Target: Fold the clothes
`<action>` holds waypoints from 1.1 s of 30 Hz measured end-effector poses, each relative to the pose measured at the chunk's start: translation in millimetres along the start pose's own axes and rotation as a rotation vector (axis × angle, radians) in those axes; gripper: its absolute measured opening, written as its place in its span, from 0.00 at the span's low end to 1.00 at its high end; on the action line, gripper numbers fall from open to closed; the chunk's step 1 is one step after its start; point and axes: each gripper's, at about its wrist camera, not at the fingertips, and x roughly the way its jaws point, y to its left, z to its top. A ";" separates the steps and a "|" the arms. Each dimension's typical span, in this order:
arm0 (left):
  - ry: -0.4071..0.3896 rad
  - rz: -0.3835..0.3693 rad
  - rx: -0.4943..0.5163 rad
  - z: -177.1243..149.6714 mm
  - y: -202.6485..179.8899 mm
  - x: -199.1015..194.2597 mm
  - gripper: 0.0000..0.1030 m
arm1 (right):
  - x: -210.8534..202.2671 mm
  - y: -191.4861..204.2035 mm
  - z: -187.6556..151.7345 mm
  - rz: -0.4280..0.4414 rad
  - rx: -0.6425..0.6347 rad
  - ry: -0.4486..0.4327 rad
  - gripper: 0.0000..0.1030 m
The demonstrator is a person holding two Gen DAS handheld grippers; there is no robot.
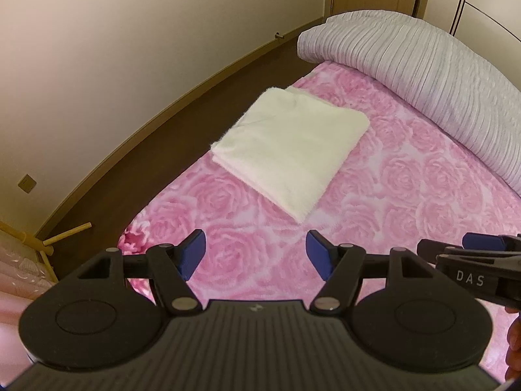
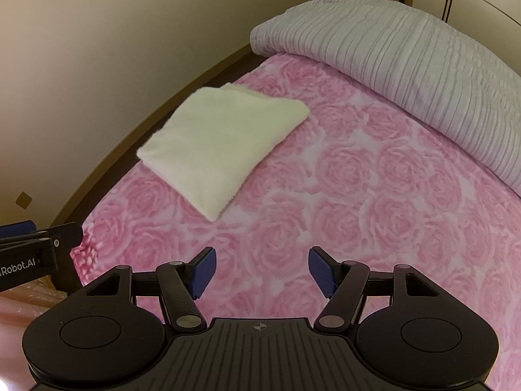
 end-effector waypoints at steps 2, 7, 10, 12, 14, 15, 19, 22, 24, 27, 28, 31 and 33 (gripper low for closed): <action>0.006 0.001 0.000 5.6 1.2 6.6 0.63 | 6.4 2.7 4.9 0.000 -0.004 0.005 0.65; 0.017 0.005 0.001 17.0 1.4 21.3 0.63 | 21.1 6.2 16.1 0.000 -0.013 0.017 0.65; 0.023 0.005 0.000 21.1 0.0 27.7 0.63 | 29.0 7.2 22.5 0.000 -0.014 0.025 0.65; 0.027 0.006 0.001 22.8 -0.6 31.2 0.63 | 32.9 7.5 25.5 -0.001 -0.015 0.030 0.65; 0.032 0.007 0.002 24.4 -1.4 34.5 0.63 | 36.7 7.9 28.5 -0.002 -0.016 0.035 0.65; 0.034 0.007 0.001 24.7 -1.5 35.9 0.63 | 38.7 8.0 29.9 -0.003 -0.017 0.037 0.65; 0.037 0.011 -0.003 24.6 -2.2 37.3 0.63 | 41.0 8.1 32.0 0.001 -0.019 0.040 0.65; 0.035 0.015 -0.008 22.4 -2.4 34.3 0.63 | 39.6 8.4 31.8 0.004 -0.020 0.038 0.65; 0.032 0.017 -0.012 20.6 -2.4 31.6 0.63 | 37.2 8.8 30.9 0.006 -0.021 0.034 0.65; 0.023 0.019 -0.015 16.6 -2.6 24.5 0.63 | 32.3 9.5 28.6 0.011 -0.022 0.028 0.65; 0.019 0.020 -0.015 15.7 -2.8 21.7 0.63 | 29.7 9.5 27.6 0.013 -0.022 0.024 0.65; 0.002 0.022 -0.015 11.2 -3.7 10.7 0.63 | 20.0 10.5 23.8 0.019 -0.024 0.008 0.65; -0.012 0.023 -0.016 7.0 -4.6 2.1 0.63 | 11.6 10.7 19.5 0.021 -0.025 -0.006 0.65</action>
